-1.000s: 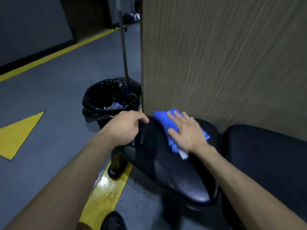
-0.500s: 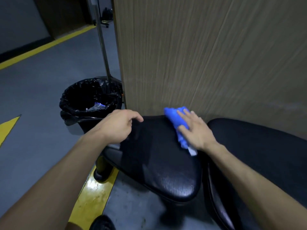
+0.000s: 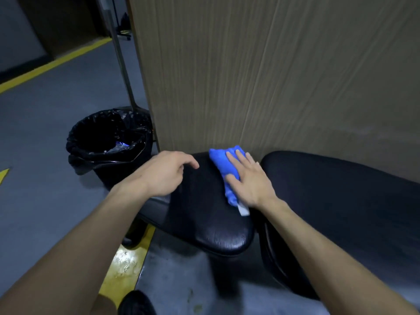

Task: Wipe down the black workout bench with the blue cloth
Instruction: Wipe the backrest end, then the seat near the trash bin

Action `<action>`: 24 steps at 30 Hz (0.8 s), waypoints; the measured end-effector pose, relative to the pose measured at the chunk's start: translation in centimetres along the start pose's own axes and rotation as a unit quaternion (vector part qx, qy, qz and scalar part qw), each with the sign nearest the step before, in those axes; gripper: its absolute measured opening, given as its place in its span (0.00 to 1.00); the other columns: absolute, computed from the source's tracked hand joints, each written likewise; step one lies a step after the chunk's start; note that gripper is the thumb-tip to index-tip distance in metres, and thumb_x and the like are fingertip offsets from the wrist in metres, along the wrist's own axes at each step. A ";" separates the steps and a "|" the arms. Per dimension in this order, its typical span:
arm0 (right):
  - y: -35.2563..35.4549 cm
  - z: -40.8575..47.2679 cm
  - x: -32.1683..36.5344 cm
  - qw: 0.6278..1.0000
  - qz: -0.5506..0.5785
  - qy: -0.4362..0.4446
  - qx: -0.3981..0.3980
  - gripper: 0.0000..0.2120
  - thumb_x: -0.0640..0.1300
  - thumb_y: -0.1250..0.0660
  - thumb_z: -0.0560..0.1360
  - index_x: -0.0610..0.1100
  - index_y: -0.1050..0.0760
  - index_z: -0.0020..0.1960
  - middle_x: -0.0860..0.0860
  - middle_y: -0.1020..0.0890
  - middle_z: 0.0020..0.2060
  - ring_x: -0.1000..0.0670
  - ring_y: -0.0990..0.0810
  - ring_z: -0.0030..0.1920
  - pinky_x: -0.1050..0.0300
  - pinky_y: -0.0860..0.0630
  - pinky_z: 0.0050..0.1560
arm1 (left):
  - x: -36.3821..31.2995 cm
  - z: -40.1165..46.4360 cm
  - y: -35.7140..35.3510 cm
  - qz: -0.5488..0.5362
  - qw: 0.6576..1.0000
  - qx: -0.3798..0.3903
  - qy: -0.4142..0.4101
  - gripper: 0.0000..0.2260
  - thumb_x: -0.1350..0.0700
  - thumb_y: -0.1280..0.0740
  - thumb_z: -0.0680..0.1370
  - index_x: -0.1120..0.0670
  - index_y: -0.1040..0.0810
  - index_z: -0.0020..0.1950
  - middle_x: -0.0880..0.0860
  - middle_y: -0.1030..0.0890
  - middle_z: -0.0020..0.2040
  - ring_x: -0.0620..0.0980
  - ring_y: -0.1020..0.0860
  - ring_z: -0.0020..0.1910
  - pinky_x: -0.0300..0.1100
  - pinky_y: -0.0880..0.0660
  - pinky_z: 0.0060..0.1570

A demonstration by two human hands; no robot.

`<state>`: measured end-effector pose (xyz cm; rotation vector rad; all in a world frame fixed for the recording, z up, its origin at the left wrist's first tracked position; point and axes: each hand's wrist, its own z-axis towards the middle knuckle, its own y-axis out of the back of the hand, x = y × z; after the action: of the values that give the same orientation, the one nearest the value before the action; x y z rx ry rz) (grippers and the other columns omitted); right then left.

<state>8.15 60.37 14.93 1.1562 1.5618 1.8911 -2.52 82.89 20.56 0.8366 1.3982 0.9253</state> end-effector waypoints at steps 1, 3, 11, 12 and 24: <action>-0.3 1.2 0.4 0.999 -0.002 -0.042 -0.001 0.40 0.65 0.58 0.69 0.55 0.49 0.81 0.50 0.48 0.81 0.45 0.53 0.80 0.44 0.52 0.78 | -0.3 -0.1 -0.1 0.003 1.000 0.003 -0.001 0.19 0.63 0.41 0.80 0.45 0.19 0.61 0.49 0.17 0.61 0.51 0.21 0.61 0.47 0.25 0.62; -1.2 0.3 2.0 0.999 -0.025 -0.043 -0.022 0.39 0.64 0.56 0.71 0.54 0.49 0.81 0.48 0.48 0.81 0.44 0.53 0.80 0.43 0.55 0.78 | -0.8 -0.3 -0.3 0.015 1.000 0.007 -0.007 0.19 0.64 0.41 0.79 0.45 0.19 0.61 0.49 0.17 0.61 0.51 0.21 0.62 0.47 0.26 0.62; -2.6 -11.7 4.4 0.991 0.006 0.117 -0.061 0.33 0.57 0.47 0.73 0.53 0.40 0.79 0.52 0.41 0.79 0.50 0.48 0.80 0.48 0.53 0.79 | -5.9 1.4 -2.3 0.030 0.998 0.031 -0.038 0.21 0.64 0.42 0.77 0.45 0.19 0.60 0.46 0.17 0.61 0.49 0.19 0.59 0.49 0.24 0.61; -2.0 -12.3 3.8 0.992 0.033 0.108 -0.063 0.32 0.55 0.47 0.73 0.52 0.36 0.77 0.53 0.37 0.78 0.52 0.44 0.79 0.51 0.51 0.79 | -6.6 1.3 -2.9 0.028 0.998 0.040 -0.046 0.21 0.64 0.42 0.77 0.44 0.19 0.60 0.46 0.17 0.61 0.49 0.20 0.59 0.49 0.24 0.61; 13.0 -22.6 -9.3 0.753 0.481 -0.335 -0.298 0.06 0.44 0.35 0.72 0.43 0.21 0.44 0.48 0.19 0.31 0.46 0.22 0.34 0.53 0.27 0.35 | -9.6 0.9 -3.9 -0.016 0.994 0.055 -0.097 0.19 0.63 0.42 0.82 0.46 0.20 0.64 0.46 0.20 0.64 0.47 0.23 0.65 0.47 0.28 0.67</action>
<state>-2.54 36.38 23.70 2.1574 -0.1477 1.8564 -1.06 72.62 21.15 0.9584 1.2981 0.7257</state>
